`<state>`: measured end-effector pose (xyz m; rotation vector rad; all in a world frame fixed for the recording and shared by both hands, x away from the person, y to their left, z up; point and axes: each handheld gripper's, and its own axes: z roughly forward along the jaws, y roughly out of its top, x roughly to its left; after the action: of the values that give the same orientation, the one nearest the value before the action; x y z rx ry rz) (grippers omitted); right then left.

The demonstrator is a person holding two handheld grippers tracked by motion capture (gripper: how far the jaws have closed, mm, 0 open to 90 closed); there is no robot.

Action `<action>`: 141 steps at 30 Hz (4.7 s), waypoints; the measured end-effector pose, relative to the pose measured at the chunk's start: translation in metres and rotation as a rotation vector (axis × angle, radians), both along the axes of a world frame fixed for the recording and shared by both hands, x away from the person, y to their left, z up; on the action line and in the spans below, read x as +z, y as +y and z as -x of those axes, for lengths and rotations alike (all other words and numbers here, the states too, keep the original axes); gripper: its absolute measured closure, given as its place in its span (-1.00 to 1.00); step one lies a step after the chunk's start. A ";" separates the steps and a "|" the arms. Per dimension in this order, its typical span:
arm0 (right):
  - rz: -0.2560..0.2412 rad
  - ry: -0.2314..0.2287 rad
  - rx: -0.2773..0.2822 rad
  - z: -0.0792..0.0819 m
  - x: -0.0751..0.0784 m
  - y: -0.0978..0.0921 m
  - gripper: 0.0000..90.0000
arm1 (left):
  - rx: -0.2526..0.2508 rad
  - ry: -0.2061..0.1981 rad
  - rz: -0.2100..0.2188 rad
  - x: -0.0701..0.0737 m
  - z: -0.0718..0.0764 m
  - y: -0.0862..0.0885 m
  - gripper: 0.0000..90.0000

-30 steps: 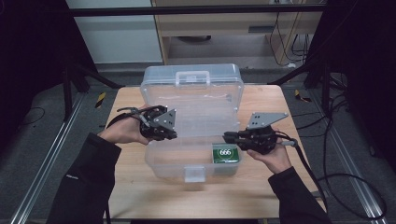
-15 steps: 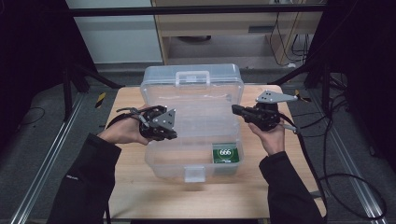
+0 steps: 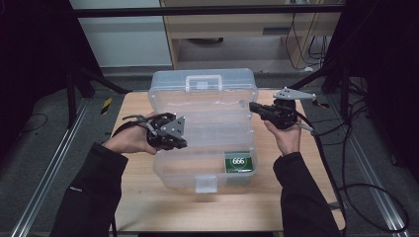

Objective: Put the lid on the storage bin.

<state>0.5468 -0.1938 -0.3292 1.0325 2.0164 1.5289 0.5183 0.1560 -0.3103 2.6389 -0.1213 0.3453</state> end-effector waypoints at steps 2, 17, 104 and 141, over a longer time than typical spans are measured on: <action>0.000 -0.001 -0.005 0.000 0.000 0.000 1.00 | 0.000 0.003 0.001 0.000 0.000 0.000 0.91; -0.001 -0.004 -0.007 -0.003 0.002 0.000 1.00 | -0.003 0.024 0.021 -0.004 0.002 0.003 0.89; -0.012 -0.004 0.015 0.011 0.004 -0.004 1.00 | 0.639 -0.039 0.837 -0.009 0.018 0.076 0.62; 0.065 0.065 0.169 0.054 -0.022 -0.001 0.99 | 0.841 -0.169 0.863 -0.012 0.004 0.093 0.91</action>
<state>0.4923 -0.1947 -0.3511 0.9177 2.2328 1.5194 0.5147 0.2494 -0.3228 1.6740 0.8978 0.6949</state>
